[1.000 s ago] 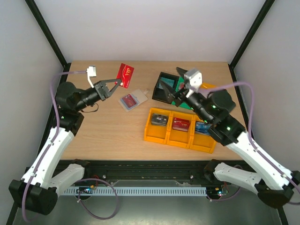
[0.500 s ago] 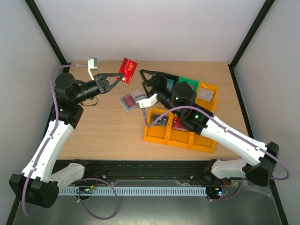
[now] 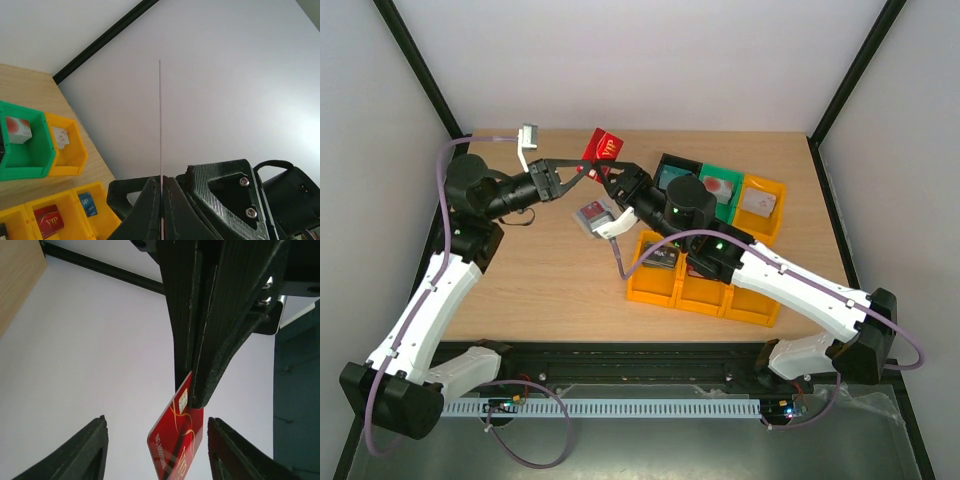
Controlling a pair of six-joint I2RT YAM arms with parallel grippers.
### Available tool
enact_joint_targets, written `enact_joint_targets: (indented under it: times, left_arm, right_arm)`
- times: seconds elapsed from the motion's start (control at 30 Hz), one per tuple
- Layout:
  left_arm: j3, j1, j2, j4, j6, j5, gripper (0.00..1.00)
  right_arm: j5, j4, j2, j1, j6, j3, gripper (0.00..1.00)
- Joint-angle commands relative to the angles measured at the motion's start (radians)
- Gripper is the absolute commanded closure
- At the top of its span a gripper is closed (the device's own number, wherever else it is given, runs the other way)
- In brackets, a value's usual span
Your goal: Take the credit cards out of the card holder
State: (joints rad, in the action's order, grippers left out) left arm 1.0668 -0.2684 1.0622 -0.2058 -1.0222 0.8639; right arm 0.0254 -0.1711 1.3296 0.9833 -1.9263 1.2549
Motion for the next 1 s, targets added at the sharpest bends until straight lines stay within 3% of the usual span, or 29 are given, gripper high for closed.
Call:
enact_joint_targets:
  times: [0.0, 0.17, 0.27, 0.33, 0.37, 0.57, 0.6, 0.63, 0.67, 0.7, 0.73, 0.83, 0.9, 0.97]
  left_arm:
    - [0.018, -0.005, -0.018, -0.046, -0.015, 0.037, 0.98]
    - [0.021, -0.014, -0.013, -0.058, -0.016, 0.049, 0.98]
    - [0.022, -0.015, -0.013, -0.057, -0.013, 0.051, 0.97]
    - [0.025, -0.015, -0.013, -0.06, -0.014, 0.054, 0.98]
    - [0.026, -0.015, -0.013, -0.062, -0.014, 0.056, 0.98]
    - [0.018, -0.015, -0.018, -0.052, 0.003, 0.051, 0.98]
    - [0.015, -0.013, -0.022, -0.034, 0.01, 0.034, 0.89]
    - [0.009, -0.008, -0.027, -0.014, 0.014, 0.01, 0.7]
    - [-0.003, 0.001, -0.031, 0.005, 0.006, -0.015, 0.44]
    - [-0.016, 0.014, -0.039, 0.016, -0.009, -0.038, 0.09]
    - [-0.034, 0.031, -0.048, 0.035, -0.023, -0.059, 0.02]
    - [-0.093, 0.102, -0.095, 0.085, -0.028, -0.122, 0.0]
    - [-0.143, 0.164, -0.133, 0.133, 0.013, -0.163, 0.01]
    - [-0.198, 0.217, -0.17, 0.187, 0.044, -0.206, 0.0]
  right_arm:
    - [-0.03, -0.05, -0.007, 0.0, -0.005, 0.055, 0.49]
    - [-0.049, -0.056, -0.002, -0.002, 0.001, 0.069, 0.52]
    - [-0.048, -0.059, 0.002, -0.004, 0.004, 0.081, 0.6]
    - [-0.042, -0.054, 0.004, -0.004, 0.004, 0.088, 0.77]
    - [-0.042, -0.052, 0.004, -0.004, 0.004, 0.09, 0.96]
    - [-0.036, -0.038, -0.026, -0.004, 0.051, 0.084, 0.98]
    - [-0.04, -0.04, -0.033, -0.003, 0.075, 0.074, 0.98]
    - [-0.044, -0.041, -0.04, -0.003, 0.099, 0.067, 0.98]
    - [-0.05, -0.042, -0.047, -0.002, 0.131, 0.056, 0.98]
    - [-0.061, -0.043, -0.058, -0.002, 0.168, 0.042, 0.98]
    - [-0.08, -0.048, -0.067, -0.002, 0.222, 0.025, 0.99]
    - [-0.236, 0.008, -0.074, -0.002, 0.458, 0.031, 0.99]
    - [-0.382, 0.228, -0.03, -0.004, 0.722, 0.16, 0.99]
    - [-0.434, 0.521, 0.035, -0.03, 1.002, 0.33, 0.99]
